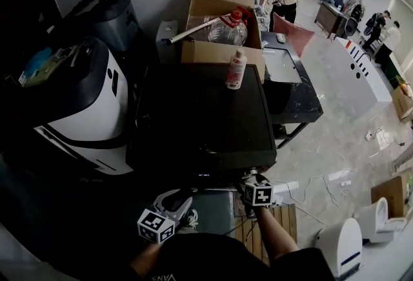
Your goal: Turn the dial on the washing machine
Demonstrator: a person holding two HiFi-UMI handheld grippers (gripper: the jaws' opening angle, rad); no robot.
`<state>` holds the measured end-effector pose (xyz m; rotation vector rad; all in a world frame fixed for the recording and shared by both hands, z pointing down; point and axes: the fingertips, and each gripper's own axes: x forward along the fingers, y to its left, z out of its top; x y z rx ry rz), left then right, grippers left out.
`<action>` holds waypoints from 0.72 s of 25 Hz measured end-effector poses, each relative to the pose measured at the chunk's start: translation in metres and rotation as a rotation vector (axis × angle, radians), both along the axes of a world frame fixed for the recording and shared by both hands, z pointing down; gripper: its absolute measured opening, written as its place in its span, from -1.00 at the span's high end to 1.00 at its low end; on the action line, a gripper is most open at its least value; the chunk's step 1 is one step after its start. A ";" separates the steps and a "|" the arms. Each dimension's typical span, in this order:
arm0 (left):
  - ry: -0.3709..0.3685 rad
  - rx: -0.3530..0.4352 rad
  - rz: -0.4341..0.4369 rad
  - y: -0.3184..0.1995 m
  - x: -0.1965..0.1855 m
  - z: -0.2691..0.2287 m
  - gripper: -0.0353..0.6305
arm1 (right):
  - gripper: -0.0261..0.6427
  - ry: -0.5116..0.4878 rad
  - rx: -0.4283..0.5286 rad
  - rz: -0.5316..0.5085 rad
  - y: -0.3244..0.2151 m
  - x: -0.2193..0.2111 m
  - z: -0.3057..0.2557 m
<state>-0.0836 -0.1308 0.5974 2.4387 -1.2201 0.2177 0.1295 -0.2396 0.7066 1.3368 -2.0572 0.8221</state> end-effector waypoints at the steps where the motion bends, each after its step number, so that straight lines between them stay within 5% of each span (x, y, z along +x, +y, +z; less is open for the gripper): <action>1: 0.000 -0.001 0.000 0.001 0.001 0.000 0.50 | -0.29 -0.005 -0.012 -0.006 0.001 0.000 0.003; 18: -0.013 0.006 -0.002 0.001 -0.001 -0.002 0.50 | -0.28 -0.039 -0.003 0.015 0.005 0.003 -0.001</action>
